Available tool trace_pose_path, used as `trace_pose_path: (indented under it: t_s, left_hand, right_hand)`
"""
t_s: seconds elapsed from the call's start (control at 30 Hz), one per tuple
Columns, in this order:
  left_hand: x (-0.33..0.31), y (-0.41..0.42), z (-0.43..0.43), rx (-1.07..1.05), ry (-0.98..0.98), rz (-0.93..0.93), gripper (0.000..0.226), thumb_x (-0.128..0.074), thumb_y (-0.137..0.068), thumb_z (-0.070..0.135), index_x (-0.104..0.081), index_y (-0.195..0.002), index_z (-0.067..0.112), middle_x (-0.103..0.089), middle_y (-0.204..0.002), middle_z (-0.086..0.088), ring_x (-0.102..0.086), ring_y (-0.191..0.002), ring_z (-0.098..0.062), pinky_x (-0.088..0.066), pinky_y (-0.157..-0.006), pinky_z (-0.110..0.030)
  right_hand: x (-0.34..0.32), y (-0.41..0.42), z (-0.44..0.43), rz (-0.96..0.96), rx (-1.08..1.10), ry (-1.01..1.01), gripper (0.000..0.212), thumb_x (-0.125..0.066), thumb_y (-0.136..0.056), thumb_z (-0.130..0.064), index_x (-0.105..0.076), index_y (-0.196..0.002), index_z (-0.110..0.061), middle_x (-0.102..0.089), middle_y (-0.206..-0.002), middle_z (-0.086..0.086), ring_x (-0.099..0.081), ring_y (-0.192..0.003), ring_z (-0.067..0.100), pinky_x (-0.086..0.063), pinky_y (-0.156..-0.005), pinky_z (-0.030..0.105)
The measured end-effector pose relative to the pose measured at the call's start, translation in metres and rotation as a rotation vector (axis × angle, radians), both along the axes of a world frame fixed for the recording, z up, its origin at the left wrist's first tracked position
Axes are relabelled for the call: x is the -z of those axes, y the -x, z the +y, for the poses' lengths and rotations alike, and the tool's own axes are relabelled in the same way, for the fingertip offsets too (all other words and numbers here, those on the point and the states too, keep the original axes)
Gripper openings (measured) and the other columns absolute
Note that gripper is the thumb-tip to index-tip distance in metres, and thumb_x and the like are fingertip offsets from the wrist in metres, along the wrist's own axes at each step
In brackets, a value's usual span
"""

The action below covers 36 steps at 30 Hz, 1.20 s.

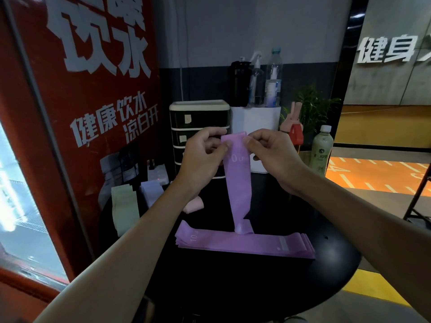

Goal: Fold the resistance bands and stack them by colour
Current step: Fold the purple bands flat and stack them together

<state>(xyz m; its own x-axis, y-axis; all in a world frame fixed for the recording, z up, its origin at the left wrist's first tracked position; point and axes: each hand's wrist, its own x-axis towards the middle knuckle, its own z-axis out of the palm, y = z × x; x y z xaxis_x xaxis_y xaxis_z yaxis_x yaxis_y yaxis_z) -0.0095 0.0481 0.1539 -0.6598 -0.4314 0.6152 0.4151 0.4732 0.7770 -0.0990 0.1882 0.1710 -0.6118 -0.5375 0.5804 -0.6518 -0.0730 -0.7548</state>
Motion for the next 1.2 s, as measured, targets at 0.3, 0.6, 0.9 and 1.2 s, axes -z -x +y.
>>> trace_pose_path:
  t_s: [0.3,0.6,0.9,1.2]
  left_hand:
    - [-0.013,-0.002,0.003,-0.039,0.021,0.058,0.006,-0.065,-0.094,0.010,-0.069,-0.098,0.009,-0.072,-0.078,-0.009,-0.067,-0.070,-0.011,-0.055,-0.065,-0.023]
    - [-0.019,-0.002,0.003,-0.058,0.107,0.048,0.009,-0.063,-0.095,0.014,-0.071,-0.095,0.009,-0.070,-0.088,-0.003,-0.065,-0.078,-0.008,-0.054,-0.065,-0.020]
    - [-0.030,-0.004,0.006,-0.034,0.110,0.046,0.032,-0.058,-0.099,0.022,-0.070,-0.086,-0.004,-0.069,-0.080,-0.024,-0.064,-0.077,-0.041,-0.054,-0.071,-0.047]
    - [-0.035,-0.007,0.010,0.043,0.136,-0.002,0.008,-0.063,-0.094,0.011,-0.071,-0.097,0.010,-0.073,-0.089,-0.006,-0.069,-0.078,-0.008,-0.055,-0.069,-0.018]
  right_hand:
    - [-0.006,0.001,0.007,-0.002,-0.075,0.054,0.018,-0.069,-0.088,-0.006,-0.065,-0.105,-0.012,-0.070,-0.091,0.014,-0.065,-0.081,0.014,-0.055,-0.078,0.022]
    - [-0.012,0.000,0.004,0.059,-0.004,0.058,0.013,-0.058,-0.095,-0.011,-0.066,-0.086,-0.016,-0.065,-0.080,-0.003,-0.057,-0.067,-0.006,-0.046,-0.065,0.009]
    - [-0.014,0.000,0.005,0.014,-0.089,0.080,0.012,-0.067,-0.089,-0.006,-0.066,-0.101,-0.009,-0.071,-0.092,0.014,-0.068,-0.087,0.026,-0.056,-0.081,0.029]
    - [-0.017,0.001,0.006,-0.041,-0.084,0.146,0.011,-0.067,-0.089,-0.006,-0.064,-0.094,-0.015,-0.067,-0.076,-0.001,-0.063,-0.070,0.004,-0.049,-0.066,0.015]
